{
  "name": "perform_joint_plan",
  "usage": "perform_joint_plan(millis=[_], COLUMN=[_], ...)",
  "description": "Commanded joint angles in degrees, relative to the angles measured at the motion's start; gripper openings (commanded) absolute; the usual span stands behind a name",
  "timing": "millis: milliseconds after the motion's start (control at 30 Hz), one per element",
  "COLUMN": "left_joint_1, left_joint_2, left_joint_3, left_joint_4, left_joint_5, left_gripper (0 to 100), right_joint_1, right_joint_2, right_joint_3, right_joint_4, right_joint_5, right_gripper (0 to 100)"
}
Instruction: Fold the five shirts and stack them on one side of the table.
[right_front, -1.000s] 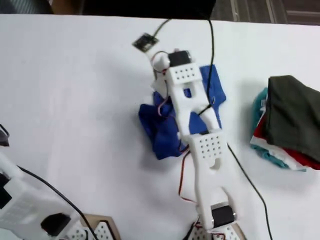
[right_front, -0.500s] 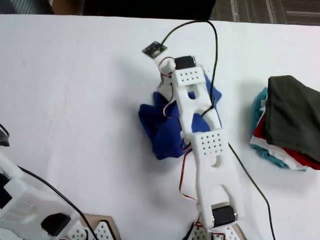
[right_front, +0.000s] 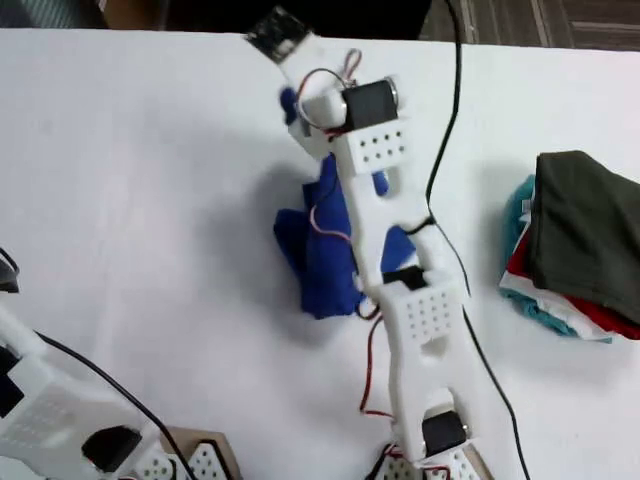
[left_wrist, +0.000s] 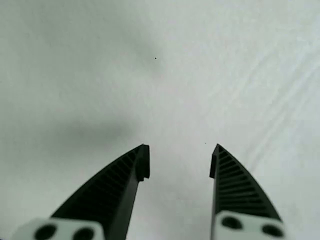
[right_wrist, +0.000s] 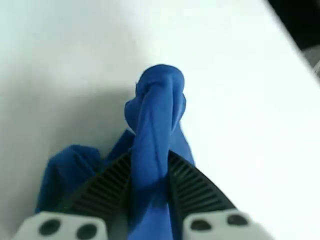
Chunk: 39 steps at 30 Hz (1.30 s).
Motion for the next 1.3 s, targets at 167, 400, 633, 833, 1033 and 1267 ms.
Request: perform_joint_plan(millis=[167, 400, 633, 833, 1033, 1267], left_joint_1=[0.8, 0.8, 1.0, 0.9, 0.4, 0.4], left_joint_2=[-0.3, -0.3, -0.4, -0.8, -0.8, -0.8], left_joint_3=[-0.2, -0.1, 2.9, 2.7, 2.7, 2.7], left_joint_4=[-0.5, -0.4, -0.7, -0.7, -0.6, -0.7], left_joint_5=[0.2, 0.2, 0.2, 0.2, 0.2, 0.2], left_gripper=[22, 22, 22, 22, 22, 22], right_joint_1=[-11.6, -15.3, -9.6, -5.1, 2.7, 13.4], right_joint_2=[-26.9, -40.7, -41.5, -36.5, -24.7, -13.6], right_joint_3=[-2.8, -2.5, 1.8, 17.1, 29.2, 30.3], right_joint_4=[0.3, 0.2, 0.3, 0.2, -4.9, -11.9], right_joint_5=[0.0, 0.0, -0.2, -0.2, 0.2, 0.3], right_gripper=[2.1, 2.1, 2.2, 2.2, 2.3, 8.6])
